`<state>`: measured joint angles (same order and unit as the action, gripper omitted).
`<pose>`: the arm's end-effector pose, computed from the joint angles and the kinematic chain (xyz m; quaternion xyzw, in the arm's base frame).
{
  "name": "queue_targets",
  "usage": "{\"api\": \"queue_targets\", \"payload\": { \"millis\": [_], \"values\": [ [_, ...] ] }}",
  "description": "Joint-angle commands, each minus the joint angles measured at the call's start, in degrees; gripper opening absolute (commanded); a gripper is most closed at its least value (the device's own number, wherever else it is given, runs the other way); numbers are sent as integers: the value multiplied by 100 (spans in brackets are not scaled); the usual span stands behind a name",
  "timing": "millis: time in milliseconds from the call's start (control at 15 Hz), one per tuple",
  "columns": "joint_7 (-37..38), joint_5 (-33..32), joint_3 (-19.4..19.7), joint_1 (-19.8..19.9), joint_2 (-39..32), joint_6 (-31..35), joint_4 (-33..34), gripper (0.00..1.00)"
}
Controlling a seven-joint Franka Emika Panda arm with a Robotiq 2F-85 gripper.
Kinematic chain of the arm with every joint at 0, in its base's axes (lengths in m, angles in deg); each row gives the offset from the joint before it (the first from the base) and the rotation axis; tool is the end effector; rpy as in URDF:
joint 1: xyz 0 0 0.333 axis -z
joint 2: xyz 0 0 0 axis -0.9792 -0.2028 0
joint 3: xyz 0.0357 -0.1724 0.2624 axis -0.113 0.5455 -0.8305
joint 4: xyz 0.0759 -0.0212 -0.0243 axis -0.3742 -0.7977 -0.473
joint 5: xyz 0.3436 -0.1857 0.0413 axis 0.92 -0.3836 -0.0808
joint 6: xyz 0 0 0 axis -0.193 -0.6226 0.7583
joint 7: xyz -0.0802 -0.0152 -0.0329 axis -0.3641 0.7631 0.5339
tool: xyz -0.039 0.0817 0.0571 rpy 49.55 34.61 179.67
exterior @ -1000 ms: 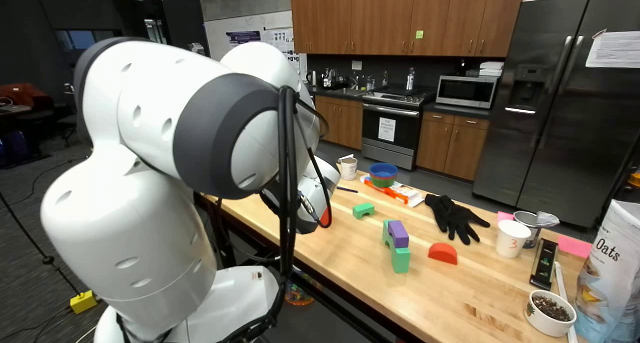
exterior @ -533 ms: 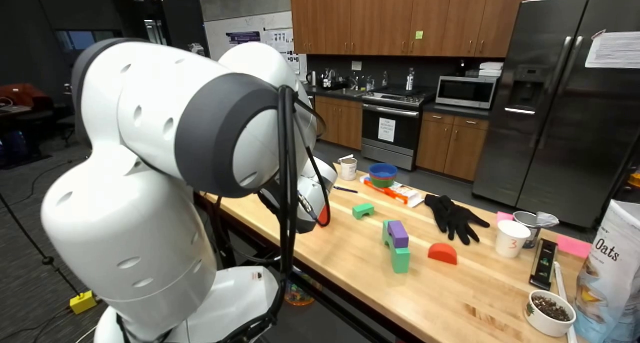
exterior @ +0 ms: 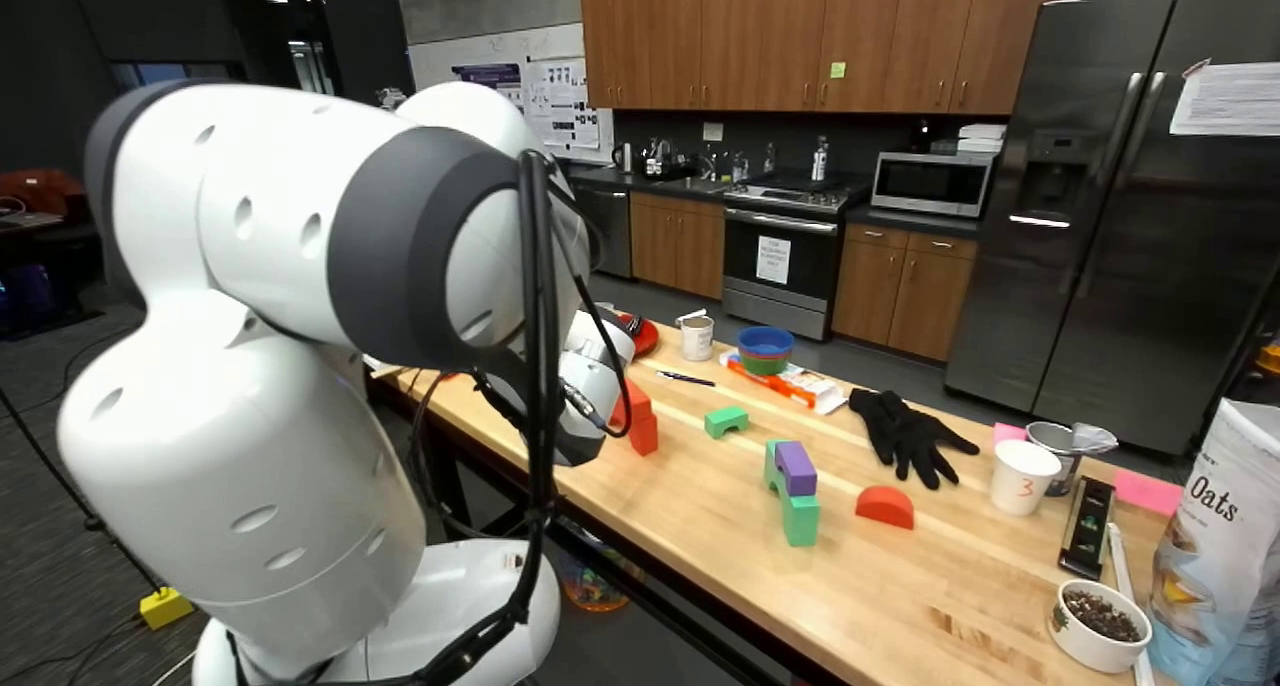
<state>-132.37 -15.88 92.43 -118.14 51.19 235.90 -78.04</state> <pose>0.3557 0.1409 0.3635 -0.5207 0.7683 -0.0315 0.3709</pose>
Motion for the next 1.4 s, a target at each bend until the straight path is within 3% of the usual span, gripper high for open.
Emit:
{"api": "queue_targets", "payload": {
  "millis": [0,200,467,1000,1067,1333],
  "values": [
    [303,-121,-1561,1384,46,-48,-150,100],
    [438,-139,-2496,2217,123,-33,-218,100],
    [548,-158,-3141,2745,230,-80,-247,100],
    [699,-146,-3640,2893,883,-50,-259,100],
    [617,-190,-3630,2917,401,-2,-106,100],
    [725,-196,-3674,2891,699,-7,-130,100]
  ]
}}
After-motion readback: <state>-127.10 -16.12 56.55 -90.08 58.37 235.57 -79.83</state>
